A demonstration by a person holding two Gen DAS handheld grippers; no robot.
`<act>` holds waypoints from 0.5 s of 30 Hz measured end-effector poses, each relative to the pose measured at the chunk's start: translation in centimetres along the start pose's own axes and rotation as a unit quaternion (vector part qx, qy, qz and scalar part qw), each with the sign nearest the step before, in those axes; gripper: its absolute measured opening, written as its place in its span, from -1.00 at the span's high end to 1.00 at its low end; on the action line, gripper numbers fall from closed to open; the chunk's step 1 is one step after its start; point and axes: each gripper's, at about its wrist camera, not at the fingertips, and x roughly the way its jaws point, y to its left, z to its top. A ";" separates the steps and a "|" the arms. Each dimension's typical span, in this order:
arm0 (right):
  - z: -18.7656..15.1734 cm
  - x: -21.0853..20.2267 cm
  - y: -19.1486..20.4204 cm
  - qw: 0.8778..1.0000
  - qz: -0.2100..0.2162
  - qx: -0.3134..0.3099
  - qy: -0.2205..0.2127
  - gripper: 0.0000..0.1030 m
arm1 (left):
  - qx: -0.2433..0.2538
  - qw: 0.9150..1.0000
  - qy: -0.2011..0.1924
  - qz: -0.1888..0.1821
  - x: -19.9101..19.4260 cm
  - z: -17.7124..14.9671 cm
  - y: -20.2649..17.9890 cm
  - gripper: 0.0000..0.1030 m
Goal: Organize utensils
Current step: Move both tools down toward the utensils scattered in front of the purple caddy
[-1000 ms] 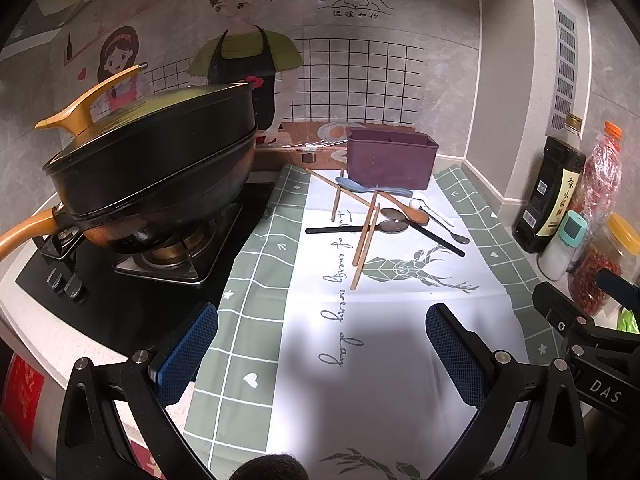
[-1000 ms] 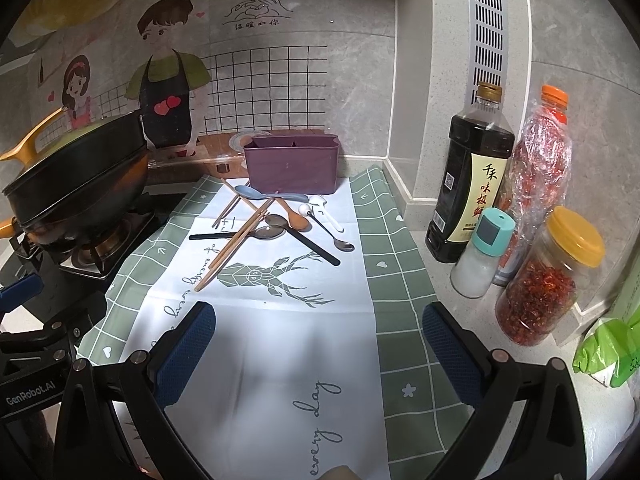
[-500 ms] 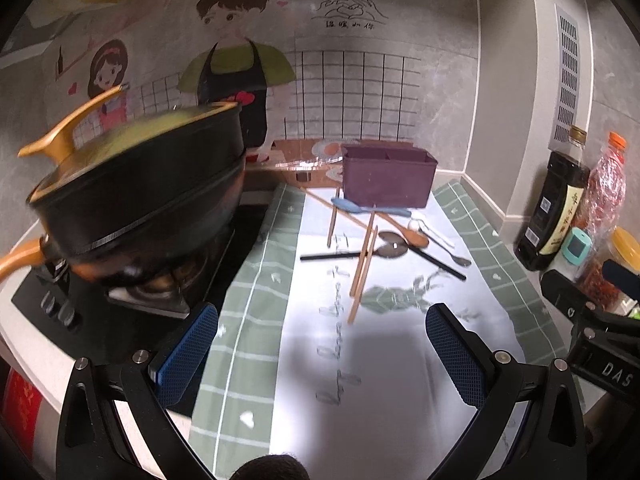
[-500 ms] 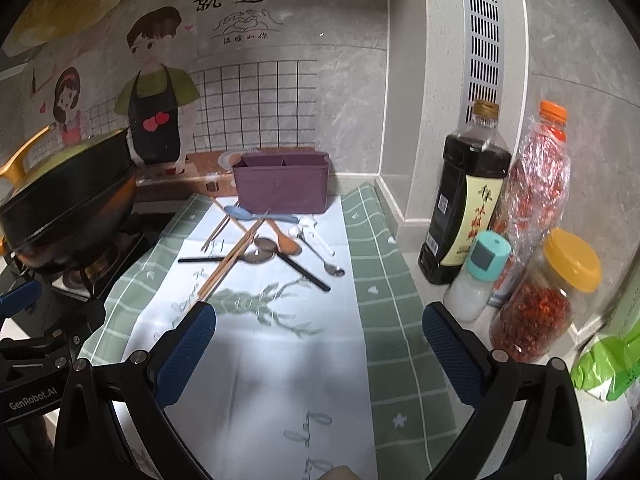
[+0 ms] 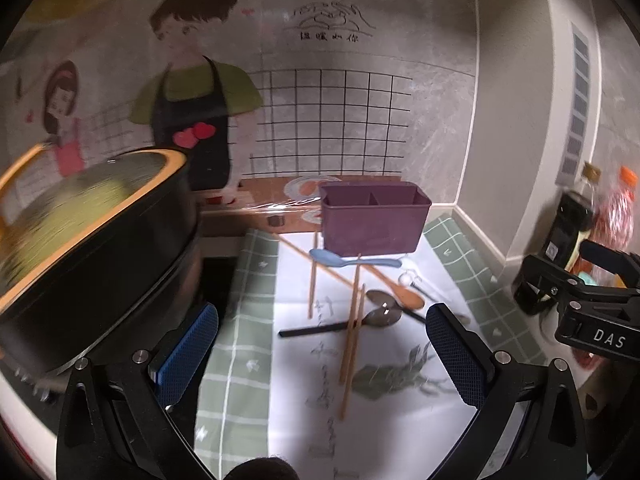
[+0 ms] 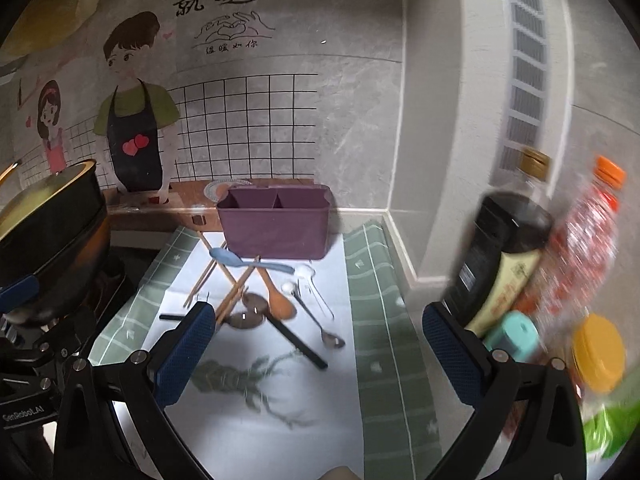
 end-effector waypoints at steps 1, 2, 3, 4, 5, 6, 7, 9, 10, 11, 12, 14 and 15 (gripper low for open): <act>1.0 0.8 0.0 1.000 0.002 -0.007 0.002 -1.00 | 0.001 1.000 0.004 -0.006 0.9 0.9 0.1 -1.00; 1.6 1.4 0.1 1.000 0.002 -0.015 0.004 -1.00 | 0.004 1.000 0.005 -0.007 1.5 1.5 0.0 -1.00; 2.5 2.1 0.2 1.000 -0.001 -0.025 0.004 -1.00 | 0.007 1.000 0.006 -0.006 2.1 2.1 -0.1 -1.00; 3.2 2.7 0.3 0.999 -0.004 -0.032 0.003 -1.00 | 0.013 1.000 0.006 -0.006 3.0 2.9 -0.3 -1.00; 4.0 3.5 0.3 0.999 -0.004 -0.037 0.004 -1.00 | 0.017 1.000 0.008 -0.008 3.7 3.4 -0.5 -1.00; 4.8 4.3 0.2 0.999 -0.002 -0.038 0.008 -1.00 | 0.021 1.000 0.012 -0.011 4.5 3.9 -0.6 -1.00; 5.5 5.2 0.1 0.999 0.003 -0.036 0.013 -1.00 | 0.024 0.999 0.022 -0.019 5.7 4.3 -0.7 -1.00; 6.7 7.0 -0.1 0.999 0.015 -0.033 0.025 -0.99 | 0.029 0.998 0.040 -0.030 7.5 4.3 -0.8 -1.00; 7.4 7.9 -0.1 0.999 0.020 -0.032 0.032 -0.98 | 0.036 0.998 0.044 -0.031 8.2 4.0 -1.1 -1.00; 7.9 8.9 -0.2 0.998 0.029 -0.032 0.037 -0.97 | 0.045 0.997 0.047 -0.035 8.7 3.6 -1.3 -1.00; 8.1 9.5 -0.1 0.998 0.036 -0.036 0.041 -0.94 | 0.055 0.996 0.052 -0.040 9.5 3.0 -1.5 -1.00; 8.4 11.5 -0.1 0.996 0.046 -0.051 0.053 -0.85 | 0.061 0.995 0.067 -0.047 10.6 1.9 -1.6 -1.00; 8.2 12.2 -0.1 0.995 0.050 -0.056 0.060 -0.78 | 0.060 0.994 0.077 -0.051 11.3 1.6 -1.7 -1.00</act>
